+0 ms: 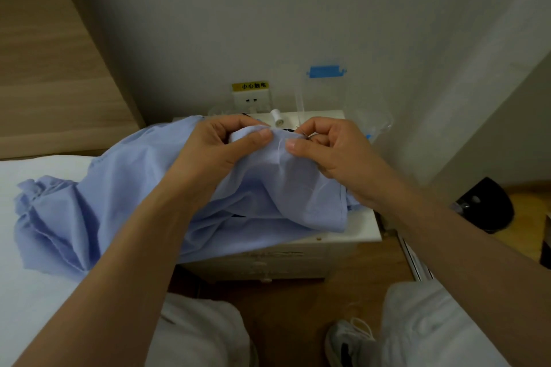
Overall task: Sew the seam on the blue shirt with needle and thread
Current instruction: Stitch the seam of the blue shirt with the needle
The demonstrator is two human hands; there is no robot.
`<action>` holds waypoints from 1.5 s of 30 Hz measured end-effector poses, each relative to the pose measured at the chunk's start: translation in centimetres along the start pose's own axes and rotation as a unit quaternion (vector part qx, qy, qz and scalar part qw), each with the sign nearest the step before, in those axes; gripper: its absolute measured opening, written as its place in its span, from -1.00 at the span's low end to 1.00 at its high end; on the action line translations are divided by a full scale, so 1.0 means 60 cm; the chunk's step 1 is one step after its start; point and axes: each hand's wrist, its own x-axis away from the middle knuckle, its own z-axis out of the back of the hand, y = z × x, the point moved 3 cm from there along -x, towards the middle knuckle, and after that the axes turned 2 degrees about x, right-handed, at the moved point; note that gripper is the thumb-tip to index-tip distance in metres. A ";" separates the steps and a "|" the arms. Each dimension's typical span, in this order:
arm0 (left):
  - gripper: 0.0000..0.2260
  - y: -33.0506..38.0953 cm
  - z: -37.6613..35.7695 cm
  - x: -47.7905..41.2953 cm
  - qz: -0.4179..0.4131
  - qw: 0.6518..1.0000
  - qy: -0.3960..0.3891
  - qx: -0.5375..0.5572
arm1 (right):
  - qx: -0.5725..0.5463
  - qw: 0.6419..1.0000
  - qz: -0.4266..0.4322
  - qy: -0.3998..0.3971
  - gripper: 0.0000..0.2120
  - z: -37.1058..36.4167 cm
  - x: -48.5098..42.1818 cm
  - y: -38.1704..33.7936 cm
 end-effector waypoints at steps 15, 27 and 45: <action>-0.90 -0.002 -0.002 0.002 0.027 0.999 -0.012 0.010 | 0.016 0.999 0.031 0.000 -0.89 -0.003 0.002 0.003; -0.87 0.000 0.000 0.005 0.042 0.998 -0.024 0.026 | 0.108 0.981 0.158 0.012 -0.86 0.008 0.011 -0.005; -0.87 -0.003 0.004 0.005 0.011 0.998 -0.017 -0.055 | 0.148 0.981 0.122 -0.020 -0.80 0.010 0.009 -0.008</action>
